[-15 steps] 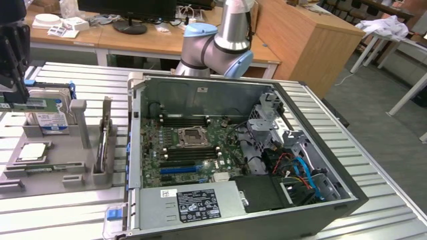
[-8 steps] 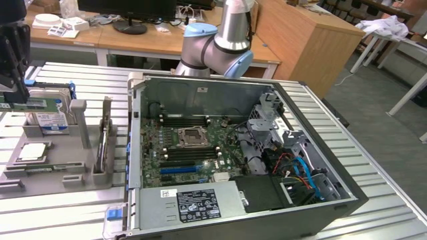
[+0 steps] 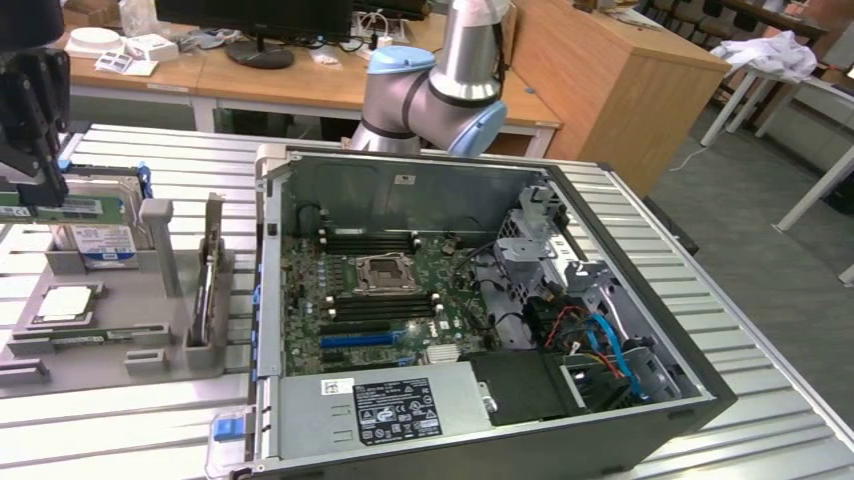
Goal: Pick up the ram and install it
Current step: 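Pick up the ram and move it above insertion slot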
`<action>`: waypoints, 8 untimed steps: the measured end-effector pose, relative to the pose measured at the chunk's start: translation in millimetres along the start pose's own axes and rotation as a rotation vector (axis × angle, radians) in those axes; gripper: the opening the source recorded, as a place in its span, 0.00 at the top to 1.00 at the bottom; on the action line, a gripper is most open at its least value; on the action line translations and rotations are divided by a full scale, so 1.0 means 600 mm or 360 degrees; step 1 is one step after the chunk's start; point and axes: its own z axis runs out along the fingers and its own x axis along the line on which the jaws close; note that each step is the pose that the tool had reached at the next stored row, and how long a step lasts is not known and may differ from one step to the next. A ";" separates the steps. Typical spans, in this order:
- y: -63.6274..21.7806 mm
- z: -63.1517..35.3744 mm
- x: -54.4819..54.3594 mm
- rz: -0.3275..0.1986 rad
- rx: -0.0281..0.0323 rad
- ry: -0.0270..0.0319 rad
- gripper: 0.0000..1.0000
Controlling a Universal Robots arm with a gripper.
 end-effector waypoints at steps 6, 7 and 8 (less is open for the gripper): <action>-0.013 -0.001 0.000 0.0000 0.00000 0.00000 0.88; -0.015 -0.001 0.000 0.0000 -0.00001 0.00001 0.88; -0.018 -0.001 0.000 0.0000 0.00000 0.00000 0.88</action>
